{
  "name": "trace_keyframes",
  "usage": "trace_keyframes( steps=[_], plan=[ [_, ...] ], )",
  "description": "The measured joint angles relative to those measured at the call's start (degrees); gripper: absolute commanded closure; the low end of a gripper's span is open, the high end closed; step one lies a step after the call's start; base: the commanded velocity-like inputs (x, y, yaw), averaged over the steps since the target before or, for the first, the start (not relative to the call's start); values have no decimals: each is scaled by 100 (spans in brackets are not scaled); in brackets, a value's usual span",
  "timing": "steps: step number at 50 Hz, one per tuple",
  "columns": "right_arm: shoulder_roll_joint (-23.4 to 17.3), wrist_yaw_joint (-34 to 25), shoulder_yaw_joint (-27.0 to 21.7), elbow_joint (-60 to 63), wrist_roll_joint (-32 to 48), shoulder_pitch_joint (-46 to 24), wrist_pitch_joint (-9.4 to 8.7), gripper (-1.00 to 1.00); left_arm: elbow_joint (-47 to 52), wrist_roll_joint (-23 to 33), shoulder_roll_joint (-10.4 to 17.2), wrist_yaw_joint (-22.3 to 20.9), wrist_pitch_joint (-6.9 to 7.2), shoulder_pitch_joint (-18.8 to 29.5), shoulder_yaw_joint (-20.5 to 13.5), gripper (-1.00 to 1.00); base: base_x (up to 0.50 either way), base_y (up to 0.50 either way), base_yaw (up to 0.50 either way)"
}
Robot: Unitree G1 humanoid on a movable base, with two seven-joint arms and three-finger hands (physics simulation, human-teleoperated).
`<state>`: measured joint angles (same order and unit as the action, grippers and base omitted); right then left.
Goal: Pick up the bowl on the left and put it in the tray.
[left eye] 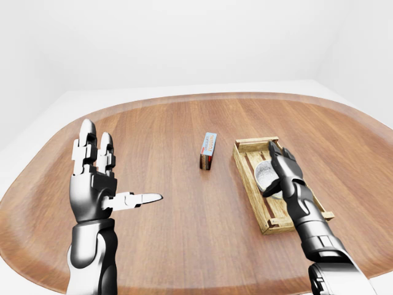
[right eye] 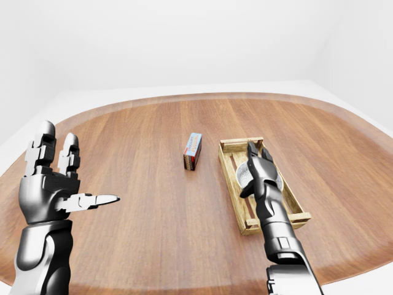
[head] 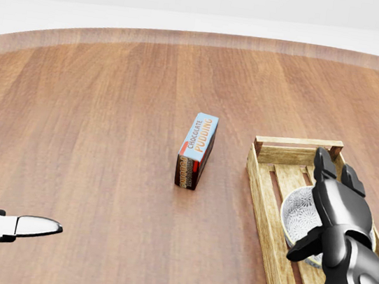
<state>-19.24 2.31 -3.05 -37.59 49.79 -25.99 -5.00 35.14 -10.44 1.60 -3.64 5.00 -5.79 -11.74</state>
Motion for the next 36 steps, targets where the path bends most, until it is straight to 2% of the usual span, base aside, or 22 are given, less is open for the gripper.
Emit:
trace_keyframes(
  steps=[16, 36],
  plan=[
    [113, -1140, -195, 1923, 805, 189, 0, -100, 62, -29, 6, -2, 0, 10, -31, -100, 0, 0, 0],
    [519, -3157, -529, 5687, 2116, 874, 0, -100, 156, -10, -16, -21, 0, -49, 5, -100, 0, 0, 0]
  ],
)
